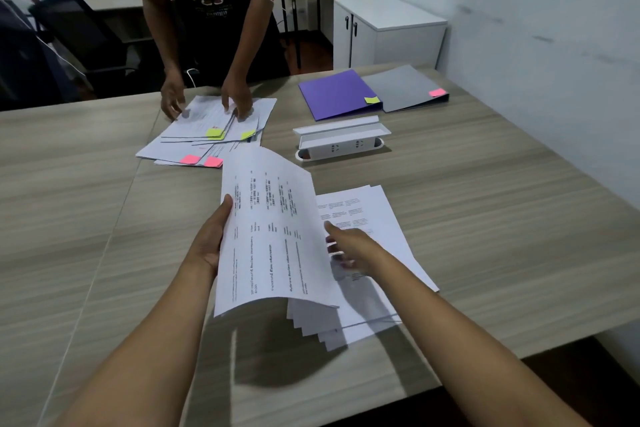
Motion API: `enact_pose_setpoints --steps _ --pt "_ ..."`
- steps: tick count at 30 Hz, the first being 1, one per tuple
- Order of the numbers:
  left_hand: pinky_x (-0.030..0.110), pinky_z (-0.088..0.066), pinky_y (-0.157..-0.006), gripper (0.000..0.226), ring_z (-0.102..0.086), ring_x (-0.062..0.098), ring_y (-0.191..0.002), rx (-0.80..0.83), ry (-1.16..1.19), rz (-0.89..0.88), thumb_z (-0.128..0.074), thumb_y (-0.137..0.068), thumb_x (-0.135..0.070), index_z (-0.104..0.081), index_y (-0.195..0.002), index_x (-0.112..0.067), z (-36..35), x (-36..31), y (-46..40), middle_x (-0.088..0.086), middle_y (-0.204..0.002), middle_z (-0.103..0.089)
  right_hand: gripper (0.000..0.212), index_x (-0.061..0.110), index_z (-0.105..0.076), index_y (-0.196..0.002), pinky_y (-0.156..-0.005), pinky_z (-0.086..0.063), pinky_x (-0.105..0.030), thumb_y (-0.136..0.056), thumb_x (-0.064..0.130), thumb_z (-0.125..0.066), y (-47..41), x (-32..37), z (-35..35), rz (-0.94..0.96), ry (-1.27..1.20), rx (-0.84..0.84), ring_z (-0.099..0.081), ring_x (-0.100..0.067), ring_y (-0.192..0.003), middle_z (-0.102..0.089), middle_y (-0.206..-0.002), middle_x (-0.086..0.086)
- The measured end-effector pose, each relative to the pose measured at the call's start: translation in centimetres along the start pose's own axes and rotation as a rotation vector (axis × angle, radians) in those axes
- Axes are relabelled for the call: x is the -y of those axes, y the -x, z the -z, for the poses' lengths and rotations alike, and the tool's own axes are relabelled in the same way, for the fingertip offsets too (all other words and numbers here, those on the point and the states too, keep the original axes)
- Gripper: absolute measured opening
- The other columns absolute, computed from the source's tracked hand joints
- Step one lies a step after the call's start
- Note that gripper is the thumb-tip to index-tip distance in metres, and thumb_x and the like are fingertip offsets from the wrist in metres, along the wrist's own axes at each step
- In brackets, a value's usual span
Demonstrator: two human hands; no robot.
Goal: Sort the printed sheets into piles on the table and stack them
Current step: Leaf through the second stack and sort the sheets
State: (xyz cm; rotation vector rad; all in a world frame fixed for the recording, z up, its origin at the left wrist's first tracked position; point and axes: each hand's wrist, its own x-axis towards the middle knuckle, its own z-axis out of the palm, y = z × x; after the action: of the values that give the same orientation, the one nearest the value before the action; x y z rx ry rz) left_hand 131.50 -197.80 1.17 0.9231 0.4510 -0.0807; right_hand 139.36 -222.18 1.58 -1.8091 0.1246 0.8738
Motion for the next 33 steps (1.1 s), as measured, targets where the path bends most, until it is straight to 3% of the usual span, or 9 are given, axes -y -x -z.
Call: enact_pose_setpoints --steps 3,7,13,17,20,23,25,27,33 --pt "0.044 -0.059 -0.073 0.052 -0.072 0.030 -0.087 -0.001 -0.002 -0.004 -0.050 -0.088 -0.055 -0.065 -0.119 -0.016 -0.2 -0.1 0.1 0.014 -0.106 -0.073 0.022 0.008 -0.064 -0.091 -0.065 -0.056 -0.030 -0.086 0.029 -0.068 0.1 0.1 -0.9 -0.065 -0.351 0.220 -0.065 -0.021 -0.076 -0.068 -0.089 -0.009" --pt "0.046 -0.056 -0.084 0.054 -0.070 0.030 -0.096 0.022 -0.004 -0.030 -0.053 -0.087 -0.054 -0.063 -0.124 -0.016 -0.2 -0.3 0.5 0.013 -0.117 -0.069 0.033 -0.008 -0.058 -0.114 -0.085 -0.055 -0.044 -0.086 0.005 -0.066 -0.2 0.2 -0.6 0.040 -0.439 0.111 -0.065 -0.032 -0.093 -0.066 -0.115 -0.025" --pt "0.045 -0.058 -0.081 0.054 -0.069 0.029 -0.099 0.023 0.010 -0.037 -0.048 -0.090 -0.052 -0.060 -0.127 -0.015 -0.5 -0.2 0.8 0.012 -0.119 -0.068 0.014 0.000 -0.066 -0.100 -0.092 -0.050 -0.037 -0.089 0.008 -0.061 -1.2 -0.3 1.6 0.097 -0.337 0.002 -0.065 -0.027 -0.096 -0.068 -0.109 -0.018" --pt "0.044 -0.055 -0.089 0.055 -0.066 0.029 -0.105 0.015 0.005 -0.064 -0.046 -0.093 -0.049 -0.055 -0.133 -0.012 -0.7 -0.4 0.9 0.012 -0.122 -0.066 0.025 0.008 -0.049 -0.056 -0.053 -0.032 -0.024 -0.079 0.001 -0.050 -1.2 -1.6 4.0 0.171 0.088 -0.303 -0.044 -0.018 -0.060 -0.048 -0.062 -0.003" --pt "0.045 -0.050 -0.094 0.056 -0.064 0.030 -0.107 -0.011 0.001 -0.068 -0.046 -0.093 -0.050 -0.055 -0.132 -0.011 -0.7 -0.6 1.0 0.013 -0.121 -0.066 0.037 0.016 -0.032 -0.049 -0.047 -0.023 -0.027 -0.078 -0.002 -0.046 -1.2 -3.0 5.7 0.128 0.288 -0.429 -0.035 -0.022 -0.062 -0.037 -0.056 -0.003" --pt "0.042 -0.055 -0.087 0.055 -0.067 0.029 -0.101 -0.016 0.004 -0.070 -0.047 -0.093 -0.050 -0.056 -0.130 -0.011 -0.5 -0.6 1.2 0.012 -0.116 -0.069 0.019 0.006 -0.064 -0.091 -0.080 -0.046 -0.032 -0.083 0.004 -0.047 -1.2 -3.5 6.1 0.066 0.414 -0.456 -0.055 -0.034 -0.098 -0.060 -0.106 -0.018" --pt "0.043 -0.057 -0.082 0.054 -0.068 0.029 -0.100 -0.002 0.024 -0.070 -0.047 -0.093 -0.049 -0.057 -0.129 -0.011 -0.6 -0.5 1.2 0.013 -0.116 -0.069 0.043 0.007 -0.049 -0.128 -0.100 -0.038 -0.040 -0.086 0.013 -0.050 -1.0 -3.5 5.1 0.026 0.537 -0.544 -0.041 -0.037 -0.123 -0.040 -0.137 -0.017" --pt "0.044 -0.058 -0.081 0.053 -0.069 0.030 -0.100 0.023 0.040 -0.070 -0.046 -0.093 -0.049 -0.058 -0.128 -0.011 -0.8 -0.4 1.2 0.013 -0.116 -0.069 0.047 0.009 -0.043 -0.132 -0.101 -0.034 -0.042 -0.089 0.023 -0.054 -0.4 -2.9 3.3 0.135 0.603 -0.637 -0.034 -0.037 -0.125 -0.031 -0.140 -0.017" --pt "0.041 -0.058 -0.076 0.049 -0.069 0.029 -0.100 0.046 0.046 -0.069 -0.046 -0.093 -0.048 -0.067 -0.119 -0.012 -1.8 -0.3 1.3 0.013 -0.115 -0.070 0.039 0.009 -0.064 -0.099 -0.089 -0.055 -0.040 -0.088 0.046 -0.059 1.4 -0.1 -1.2 -0.001 -0.185 0.125 -0.066 -0.027 -0.095 -0.069 -0.109 -0.012"
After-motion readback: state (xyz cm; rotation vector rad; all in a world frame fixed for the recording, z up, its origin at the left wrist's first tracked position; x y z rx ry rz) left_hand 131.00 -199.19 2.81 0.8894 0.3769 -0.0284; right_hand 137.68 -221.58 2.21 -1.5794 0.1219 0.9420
